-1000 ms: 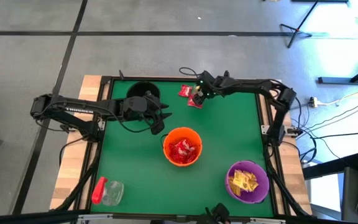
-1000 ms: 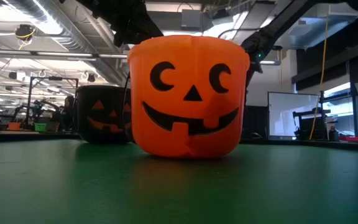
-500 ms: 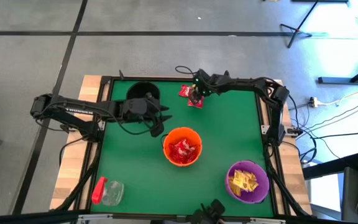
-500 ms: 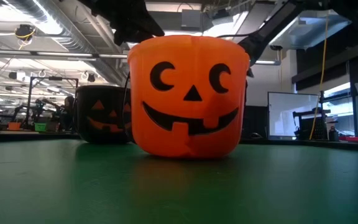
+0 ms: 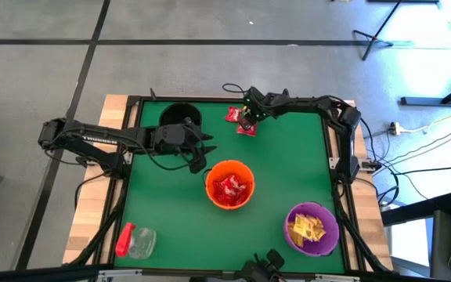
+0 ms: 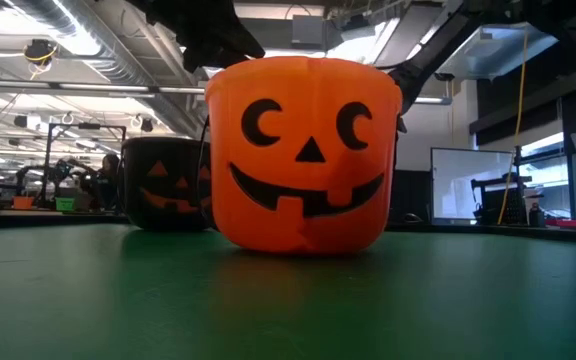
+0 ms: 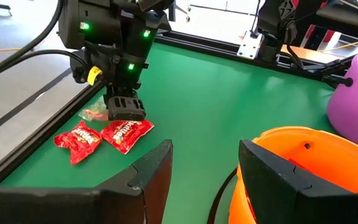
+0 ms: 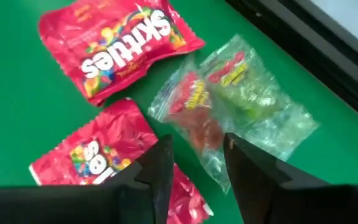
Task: Sort candy
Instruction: Put the orange candy into the black bin
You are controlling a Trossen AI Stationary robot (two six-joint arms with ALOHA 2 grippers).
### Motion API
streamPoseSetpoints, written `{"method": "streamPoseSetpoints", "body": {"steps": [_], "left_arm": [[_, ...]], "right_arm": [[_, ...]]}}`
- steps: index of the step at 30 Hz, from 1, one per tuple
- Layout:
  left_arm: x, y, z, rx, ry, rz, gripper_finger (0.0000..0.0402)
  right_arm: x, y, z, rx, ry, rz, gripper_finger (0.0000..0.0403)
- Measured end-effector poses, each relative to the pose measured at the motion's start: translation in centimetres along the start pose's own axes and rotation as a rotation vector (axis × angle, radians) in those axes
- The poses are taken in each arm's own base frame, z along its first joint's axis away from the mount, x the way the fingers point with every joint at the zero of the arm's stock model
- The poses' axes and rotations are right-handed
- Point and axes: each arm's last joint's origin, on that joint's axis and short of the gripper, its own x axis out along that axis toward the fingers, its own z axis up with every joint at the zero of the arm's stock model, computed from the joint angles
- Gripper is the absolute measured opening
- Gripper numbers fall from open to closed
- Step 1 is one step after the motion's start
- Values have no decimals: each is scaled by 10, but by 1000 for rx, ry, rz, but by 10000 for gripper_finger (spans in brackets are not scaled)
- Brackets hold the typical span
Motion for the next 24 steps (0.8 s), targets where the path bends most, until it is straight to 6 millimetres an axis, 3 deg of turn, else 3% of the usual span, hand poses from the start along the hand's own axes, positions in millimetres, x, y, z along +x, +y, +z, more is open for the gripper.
{"method": "streamPoseSetpoints", "body": {"steps": [4,10,15,24], "left_arm": [[0,0,0,-12,2,0,174],[0,0,0,-13,1,0,174],[0,0,0,-13,2,0,174],[0,0,0,-13,1,2,174]], "right_arm": [[0,0,-2,-24,17,-2,113],[-12,1,2,-31,34,1,9],[-31,9,7,-55,56,2,12],[-77,44,7,-159,-59,10,6]]}}
